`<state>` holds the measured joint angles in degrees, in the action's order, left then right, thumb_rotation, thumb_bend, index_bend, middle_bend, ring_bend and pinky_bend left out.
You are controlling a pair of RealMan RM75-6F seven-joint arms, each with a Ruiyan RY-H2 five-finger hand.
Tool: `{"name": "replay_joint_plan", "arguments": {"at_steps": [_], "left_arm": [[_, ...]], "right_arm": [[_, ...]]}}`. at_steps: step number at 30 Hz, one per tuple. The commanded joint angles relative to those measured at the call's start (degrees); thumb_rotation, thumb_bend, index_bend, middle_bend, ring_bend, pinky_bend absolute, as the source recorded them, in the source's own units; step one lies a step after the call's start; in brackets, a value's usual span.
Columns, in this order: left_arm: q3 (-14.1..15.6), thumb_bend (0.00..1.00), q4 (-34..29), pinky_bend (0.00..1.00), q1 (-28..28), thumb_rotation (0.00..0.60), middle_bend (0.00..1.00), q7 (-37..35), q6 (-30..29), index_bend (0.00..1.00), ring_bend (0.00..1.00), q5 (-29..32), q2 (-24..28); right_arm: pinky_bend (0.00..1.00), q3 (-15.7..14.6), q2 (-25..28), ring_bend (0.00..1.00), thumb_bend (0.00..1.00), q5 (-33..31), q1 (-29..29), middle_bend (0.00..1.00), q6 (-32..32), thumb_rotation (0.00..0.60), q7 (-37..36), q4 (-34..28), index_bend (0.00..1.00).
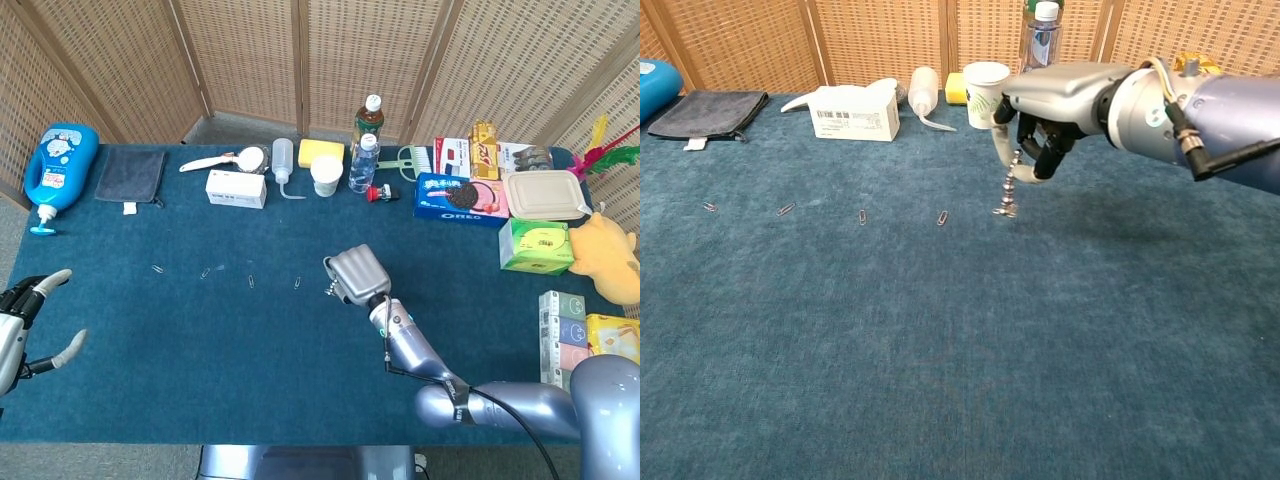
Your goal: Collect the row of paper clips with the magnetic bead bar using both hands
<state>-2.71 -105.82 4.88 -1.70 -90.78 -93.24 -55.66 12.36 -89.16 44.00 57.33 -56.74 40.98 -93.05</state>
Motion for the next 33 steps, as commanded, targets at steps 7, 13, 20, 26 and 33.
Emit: {"name": "replay_joint_plan", "arguments": {"at_steps": [7,13,20,26,33], "left_arm": [[0.13,0.51,-0.14,0.27,-0.24,0.277,0.25,0.03,-0.15,0.14,0.19,0.08,0.17],[0.31,0.50,0.00,0.27,-0.48,0.281,0.25,0.02,-0.19,0.14,0.19,0.21,0.23],[0.39,0.50,0.31,0.27,-0.70,0.279,0.25,-0.25,-0.30,0.14,0.19,0.39,0.29],[0.40,0.51,0.53,0.27,-0.82,0.278,0.25,-0.36,-0.36,0.14,0.19,0.46,0.30],[0.39,0.50,0.73,0.27,-0.94,0.278,0.25,-0.50,-0.33,0.14,0.19,0.73,0.42]], "right_arm": [[0.91,1.66,-1.64,0.85,0.45,-0.97,2.71,0.82,1.45,0.600,-0.42,0.60,0.65],[0.91,2.78,-3.93,0.85,0.45,-2.44,5.18,0.82,2.72,0.600,-0.65,2.44,0.65],[0.91,3.21,-5.98,0.85,0.45,-4.33,7.14,0.82,3.61,0.600,-0.78,4.88,0.65],[0.91,3.31,-7.98,0.85,0.45,-6.00,8.86,0.82,4.45,0.600,-0.80,7.73,0.65],[0.91,3.28,-10.08,0.85,0.45,-7.83,10.55,0.82,5.43,0.600,-0.64,11.72,0.65]]}}
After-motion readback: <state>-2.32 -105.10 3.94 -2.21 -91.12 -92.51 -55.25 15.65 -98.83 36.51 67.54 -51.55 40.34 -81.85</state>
